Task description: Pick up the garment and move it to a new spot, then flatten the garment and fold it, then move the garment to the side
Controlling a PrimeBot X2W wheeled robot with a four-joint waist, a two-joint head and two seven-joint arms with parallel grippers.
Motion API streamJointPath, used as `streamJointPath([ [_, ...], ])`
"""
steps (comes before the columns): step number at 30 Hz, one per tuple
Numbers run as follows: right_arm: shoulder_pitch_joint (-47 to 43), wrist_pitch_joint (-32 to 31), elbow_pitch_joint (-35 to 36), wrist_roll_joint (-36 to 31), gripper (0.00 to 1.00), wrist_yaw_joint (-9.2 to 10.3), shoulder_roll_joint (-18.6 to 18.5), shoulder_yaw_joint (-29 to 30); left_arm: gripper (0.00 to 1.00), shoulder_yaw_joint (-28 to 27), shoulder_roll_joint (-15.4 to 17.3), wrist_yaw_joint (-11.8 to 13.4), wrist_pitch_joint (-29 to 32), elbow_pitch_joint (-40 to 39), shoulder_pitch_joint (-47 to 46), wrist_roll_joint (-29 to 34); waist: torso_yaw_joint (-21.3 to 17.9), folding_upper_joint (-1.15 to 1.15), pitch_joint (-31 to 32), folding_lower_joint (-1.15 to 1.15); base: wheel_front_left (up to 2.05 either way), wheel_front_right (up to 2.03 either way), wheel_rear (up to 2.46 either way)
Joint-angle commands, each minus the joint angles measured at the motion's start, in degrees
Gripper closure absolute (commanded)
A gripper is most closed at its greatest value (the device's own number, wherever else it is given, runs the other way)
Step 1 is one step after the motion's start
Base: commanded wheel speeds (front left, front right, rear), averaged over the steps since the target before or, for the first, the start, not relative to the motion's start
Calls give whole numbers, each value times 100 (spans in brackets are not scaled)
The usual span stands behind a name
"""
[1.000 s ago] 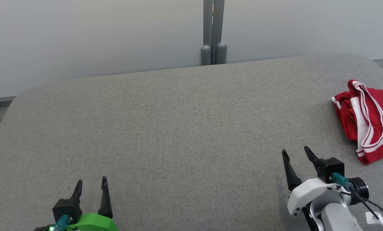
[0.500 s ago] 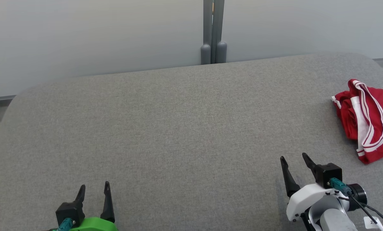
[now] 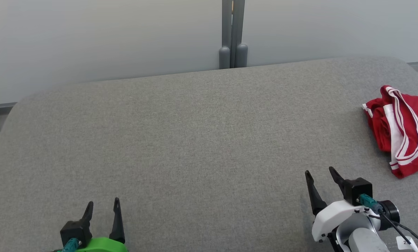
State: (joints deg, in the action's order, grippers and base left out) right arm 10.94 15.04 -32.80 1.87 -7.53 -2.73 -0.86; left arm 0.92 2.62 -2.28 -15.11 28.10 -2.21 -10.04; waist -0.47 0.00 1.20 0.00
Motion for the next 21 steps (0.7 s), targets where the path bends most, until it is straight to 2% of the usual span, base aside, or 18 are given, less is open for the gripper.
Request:
streamJointPath([
  [1,170,3,56,4,0,2,-23,0,0,-23,23,-28,0,-70,-135,-25,0,0,-1,0,0,0,0],
  [2,-5,-1,-25,6,100,0,2,4,100,-4,-1,-24,3,17,-3,-7,0,0,-2,0,0,0,0],
  [6,-78,-60,-169,105,100,0,27,51,100,-36,-18,-29,54,180,16,-101,1,0,-3,0,0,0,0],
  [21,-127,-502,245,2006,100,1,15,185,100,-187,-7,-137,499,-134,-113,-1826,7,0,-21,0,0,0,0],
])
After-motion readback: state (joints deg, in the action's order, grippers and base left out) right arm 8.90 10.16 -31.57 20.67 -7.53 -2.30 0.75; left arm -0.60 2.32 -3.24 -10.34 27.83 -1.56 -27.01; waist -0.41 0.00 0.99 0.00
